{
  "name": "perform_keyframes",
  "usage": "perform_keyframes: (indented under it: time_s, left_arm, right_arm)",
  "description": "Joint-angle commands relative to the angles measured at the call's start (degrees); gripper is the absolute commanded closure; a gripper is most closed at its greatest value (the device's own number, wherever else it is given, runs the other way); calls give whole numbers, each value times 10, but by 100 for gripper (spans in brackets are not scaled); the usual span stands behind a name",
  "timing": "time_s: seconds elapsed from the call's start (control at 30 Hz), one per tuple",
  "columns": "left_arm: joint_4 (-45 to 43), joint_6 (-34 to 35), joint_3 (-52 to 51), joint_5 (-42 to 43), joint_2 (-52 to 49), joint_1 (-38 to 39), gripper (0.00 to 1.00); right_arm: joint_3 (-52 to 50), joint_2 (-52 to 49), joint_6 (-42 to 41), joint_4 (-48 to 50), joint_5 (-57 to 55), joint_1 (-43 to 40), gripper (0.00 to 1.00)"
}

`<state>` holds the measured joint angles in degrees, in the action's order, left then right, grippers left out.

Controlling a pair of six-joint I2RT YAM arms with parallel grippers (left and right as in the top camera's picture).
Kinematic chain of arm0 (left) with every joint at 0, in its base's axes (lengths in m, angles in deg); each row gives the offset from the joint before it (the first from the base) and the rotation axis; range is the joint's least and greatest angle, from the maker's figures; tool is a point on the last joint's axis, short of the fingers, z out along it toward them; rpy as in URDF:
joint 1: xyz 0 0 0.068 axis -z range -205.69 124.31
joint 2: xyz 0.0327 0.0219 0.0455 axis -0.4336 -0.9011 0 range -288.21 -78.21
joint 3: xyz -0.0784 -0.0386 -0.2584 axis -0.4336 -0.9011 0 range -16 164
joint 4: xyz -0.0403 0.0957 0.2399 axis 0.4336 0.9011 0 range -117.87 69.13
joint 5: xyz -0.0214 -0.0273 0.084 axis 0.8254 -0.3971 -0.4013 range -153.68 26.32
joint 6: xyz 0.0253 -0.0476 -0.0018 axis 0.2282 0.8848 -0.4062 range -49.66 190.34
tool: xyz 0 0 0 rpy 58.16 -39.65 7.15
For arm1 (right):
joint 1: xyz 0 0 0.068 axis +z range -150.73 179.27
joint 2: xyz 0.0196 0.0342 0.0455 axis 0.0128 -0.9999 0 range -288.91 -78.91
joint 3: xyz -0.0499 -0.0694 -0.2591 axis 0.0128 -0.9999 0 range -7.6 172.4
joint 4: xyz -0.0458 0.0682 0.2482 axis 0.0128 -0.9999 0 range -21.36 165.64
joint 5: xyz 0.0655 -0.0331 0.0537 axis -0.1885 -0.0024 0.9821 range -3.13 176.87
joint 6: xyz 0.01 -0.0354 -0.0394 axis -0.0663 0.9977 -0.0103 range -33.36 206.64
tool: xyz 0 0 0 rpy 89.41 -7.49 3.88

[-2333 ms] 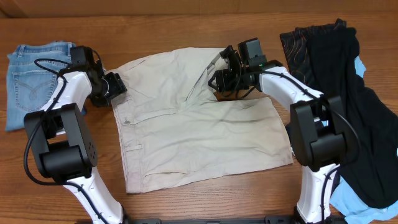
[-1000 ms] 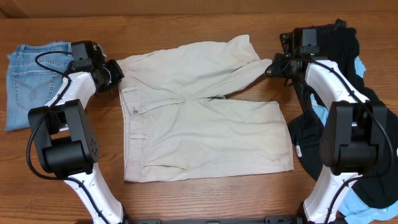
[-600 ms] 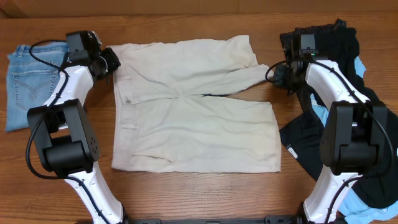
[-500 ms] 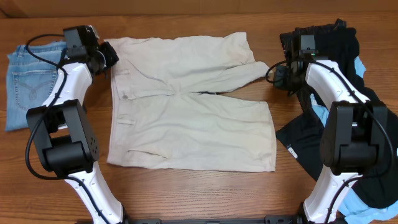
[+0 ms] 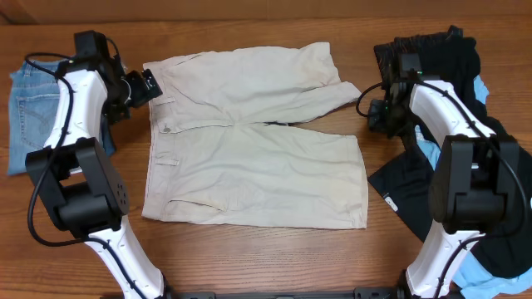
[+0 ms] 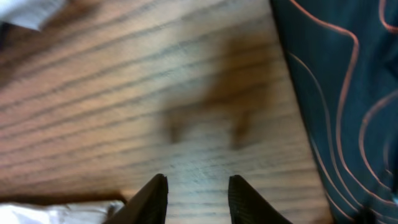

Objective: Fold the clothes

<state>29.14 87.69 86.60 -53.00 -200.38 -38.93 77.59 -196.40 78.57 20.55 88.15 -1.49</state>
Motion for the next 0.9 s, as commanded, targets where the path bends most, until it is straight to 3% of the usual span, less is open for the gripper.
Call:
perform_keyframes:
  time_s: [0.0, 0.07, 0.17, 0.2, 0.3, 0.4, 0.57, 0.87]
  left_arm:
    - [86, -21, 27, -73, 32, 18, 0]
    - [141, -18, 27, -112, 49, 34, 0]
    - [221, 15, 26, -158, 93, 71, 0]
    - [245, 20, 26, -158, 114, 85, 0]
    - [288, 35, 23, -168, 151, 107, 0]
    - [301, 42, 0, -169, 194, 127, 0]
    - [269, 75, -119, -173, 316, 149, 0]
    - [117, 92, -420, -173, 592, 143, 0]
  right_arm:
    - [8, 69, -12, -22, 5, -13, 60]
    - [8, 99, -12, -55, 6, -14, 48]
    - [8, 140, 6, -122, 46, -18, 13]
    - [8, 152, 27, -143, 98, -24, 10]
    - [8, 170, 26, -174, 128, -32, 8]
    - [7, 192, 7, -193, 89, -32, 7]
    - [-19, 254, -28, -183, 46, -31, 6]
    - [-261, 443, -143, -64, 57, -14, 6]
